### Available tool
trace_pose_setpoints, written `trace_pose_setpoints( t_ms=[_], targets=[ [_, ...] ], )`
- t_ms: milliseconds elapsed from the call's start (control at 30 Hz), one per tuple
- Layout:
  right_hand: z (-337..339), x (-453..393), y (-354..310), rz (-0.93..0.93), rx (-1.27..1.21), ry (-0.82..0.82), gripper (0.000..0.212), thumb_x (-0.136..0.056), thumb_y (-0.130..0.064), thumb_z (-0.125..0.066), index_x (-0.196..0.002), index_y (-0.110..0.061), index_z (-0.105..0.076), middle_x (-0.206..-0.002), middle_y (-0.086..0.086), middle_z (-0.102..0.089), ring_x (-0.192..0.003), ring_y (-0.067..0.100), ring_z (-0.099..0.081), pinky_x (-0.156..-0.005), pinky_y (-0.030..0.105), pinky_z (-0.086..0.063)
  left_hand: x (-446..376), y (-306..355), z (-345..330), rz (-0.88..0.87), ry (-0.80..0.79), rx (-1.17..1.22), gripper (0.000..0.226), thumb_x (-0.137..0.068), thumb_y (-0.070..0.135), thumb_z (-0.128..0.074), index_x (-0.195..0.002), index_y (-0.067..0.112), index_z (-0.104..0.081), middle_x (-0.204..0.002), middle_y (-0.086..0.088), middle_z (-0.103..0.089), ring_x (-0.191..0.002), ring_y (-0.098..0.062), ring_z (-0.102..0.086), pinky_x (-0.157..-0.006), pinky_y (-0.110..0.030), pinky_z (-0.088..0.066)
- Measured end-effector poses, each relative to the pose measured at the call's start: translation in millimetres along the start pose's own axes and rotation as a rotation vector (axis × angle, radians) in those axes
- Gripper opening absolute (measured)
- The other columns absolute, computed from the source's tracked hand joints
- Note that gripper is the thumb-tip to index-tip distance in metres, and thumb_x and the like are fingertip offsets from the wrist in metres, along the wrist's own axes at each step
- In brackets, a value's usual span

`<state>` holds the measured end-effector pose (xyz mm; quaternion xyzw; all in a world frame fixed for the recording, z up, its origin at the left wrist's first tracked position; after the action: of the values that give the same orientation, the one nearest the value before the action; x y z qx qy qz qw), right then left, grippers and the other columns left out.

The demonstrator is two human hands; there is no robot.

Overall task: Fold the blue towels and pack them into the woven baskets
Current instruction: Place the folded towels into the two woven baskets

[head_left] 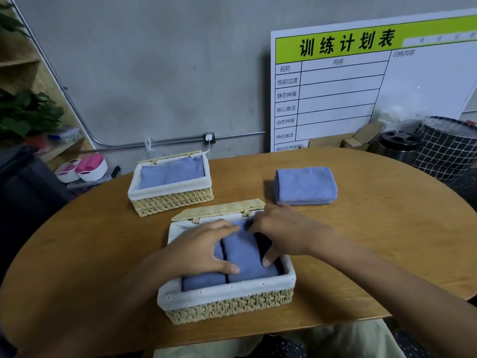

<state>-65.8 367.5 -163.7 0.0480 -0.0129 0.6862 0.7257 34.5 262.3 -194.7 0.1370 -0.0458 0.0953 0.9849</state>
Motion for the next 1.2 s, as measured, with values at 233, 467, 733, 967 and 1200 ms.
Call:
trace_pose_setpoints(
  t_ms=[233,467,733,967,1200],
  targets=[
    [-2.5,-5.0,-1.2,0.009,0.074,-0.025,0.053,-0.069,-0.055,-0.079,-0.106,-0.019,-0.066,-0.109,-0.002,-0.064,-0.104,0.02,-0.056,-0.076,0.034,-0.031,3.5,2.9,4.7,0.013,0.071,-0.141,0.108,-0.057,0.09,-0.05,-0.15,0.035,-0.041,-0.155,0.018,-0.038,-0.14,-0.004,-0.034,-0.111,-0.027,-0.025],
    [-10.9,-12.3,-3.9,-0.03,0.076,-0.167,0.047,-0.072,-0.056,-0.079,-0.098,-0.018,-0.068,-0.101,-0.001,-0.068,-0.095,0.021,-0.063,-0.075,0.033,-0.048,-2.4,7.9,3.2,0.016,0.0,-0.166,0.09,-0.07,0.075,-0.071,-0.146,0.034,-0.048,-0.148,0.012,-0.05,-0.133,-0.011,-0.042,-0.106,-0.031,-0.034],
    [-16.7,-9.1,-4.4,-0.085,0.061,-0.275,0.049,-0.073,-0.049,-0.081,-0.107,-0.016,-0.067,-0.112,0.002,-0.066,-0.099,0.022,-0.062,-0.086,0.037,-0.053,-6.4,3.8,-2.2,0.026,-0.041,-0.039,0.093,-0.069,0.066,-0.079,-0.149,0.03,-0.046,-0.147,0.008,-0.052,-0.132,-0.011,-0.045,-0.106,-0.028,-0.037],
    [-14.6,-7.8,-6.4,-0.09,0.05,-0.261,0.053,-0.074,-0.048,-0.081,-0.112,-0.015,-0.065,-0.117,0.004,-0.064,-0.104,0.023,-0.06,-0.095,0.038,-0.048,-4.2,5.4,0.7,0.044,-0.035,-0.016,0.094,-0.07,0.065,-0.079,-0.15,0.031,-0.044,-0.15,0.011,-0.048,-0.135,-0.009,-0.042,-0.107,-0.024,-0.034],
    [9.5,5.6,24.5,-0.045,-0.287,0.016,0.047,-0.072,-0.044,-0.082,-0.111,-0.02,-0.07,-0.113,-0.003,-0.068,-0.102,0.02,-0.062,-0.084,0.041,-0.052,-4.3,10.1,38.1,0.04,-0.013,0.012,0.066,-0.07,0.073,-0.071,-0.126,0.038,-0.067,-0.117,0.016,-0.07,-0.102,0.0,-0.064,-0.093,-0.032,-0.052]
  ],
)
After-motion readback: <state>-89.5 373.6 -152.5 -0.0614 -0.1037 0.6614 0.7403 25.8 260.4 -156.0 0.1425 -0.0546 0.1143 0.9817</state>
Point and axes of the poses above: each hand's wrist, its own x-axis away from the middle knuckle, its own z-axis out of the back of the hand, y = z × x, the point moved 7 cm from there along -x, towards the middle knuckle
